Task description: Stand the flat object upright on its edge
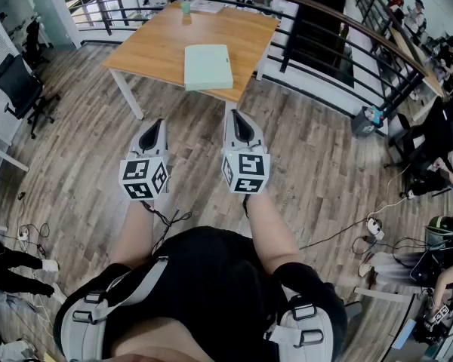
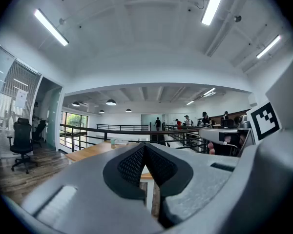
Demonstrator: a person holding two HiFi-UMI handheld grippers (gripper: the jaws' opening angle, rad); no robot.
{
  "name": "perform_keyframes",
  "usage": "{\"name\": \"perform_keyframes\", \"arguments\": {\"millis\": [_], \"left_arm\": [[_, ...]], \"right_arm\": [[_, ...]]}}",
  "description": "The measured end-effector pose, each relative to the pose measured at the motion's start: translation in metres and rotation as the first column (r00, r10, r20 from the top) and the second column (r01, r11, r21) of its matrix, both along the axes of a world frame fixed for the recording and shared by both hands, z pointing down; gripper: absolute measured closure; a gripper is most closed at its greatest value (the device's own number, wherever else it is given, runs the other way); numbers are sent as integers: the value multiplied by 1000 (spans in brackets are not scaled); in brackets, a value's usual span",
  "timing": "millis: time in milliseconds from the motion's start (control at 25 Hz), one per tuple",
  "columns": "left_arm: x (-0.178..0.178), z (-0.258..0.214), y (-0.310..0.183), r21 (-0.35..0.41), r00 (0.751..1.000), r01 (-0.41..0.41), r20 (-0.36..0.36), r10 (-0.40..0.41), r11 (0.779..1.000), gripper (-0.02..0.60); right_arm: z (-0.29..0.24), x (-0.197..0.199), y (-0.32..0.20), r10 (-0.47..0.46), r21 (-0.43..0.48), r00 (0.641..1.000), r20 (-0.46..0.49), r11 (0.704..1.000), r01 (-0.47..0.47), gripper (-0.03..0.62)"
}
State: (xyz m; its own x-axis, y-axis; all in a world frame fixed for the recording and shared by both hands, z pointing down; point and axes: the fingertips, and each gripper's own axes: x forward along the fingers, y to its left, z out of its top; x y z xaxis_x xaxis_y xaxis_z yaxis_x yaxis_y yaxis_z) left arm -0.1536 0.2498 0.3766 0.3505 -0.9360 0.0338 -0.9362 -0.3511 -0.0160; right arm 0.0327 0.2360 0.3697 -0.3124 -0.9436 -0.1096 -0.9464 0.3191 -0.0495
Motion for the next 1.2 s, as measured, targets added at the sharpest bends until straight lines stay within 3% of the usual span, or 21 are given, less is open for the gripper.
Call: {"name": "perform_keyframes", "arguments": {"millis": [680,1200], "left_arm": [[25,17,2,-31,999,51,-18,-51,998,578],[48,29,-13,-30,999,48,14,-48,998,578]], "right_arm": [[13,26,1,-51,-21,998,-28,999,50,591],[24,44,-16,-63,-28,998,-15,998,63,591]]}}
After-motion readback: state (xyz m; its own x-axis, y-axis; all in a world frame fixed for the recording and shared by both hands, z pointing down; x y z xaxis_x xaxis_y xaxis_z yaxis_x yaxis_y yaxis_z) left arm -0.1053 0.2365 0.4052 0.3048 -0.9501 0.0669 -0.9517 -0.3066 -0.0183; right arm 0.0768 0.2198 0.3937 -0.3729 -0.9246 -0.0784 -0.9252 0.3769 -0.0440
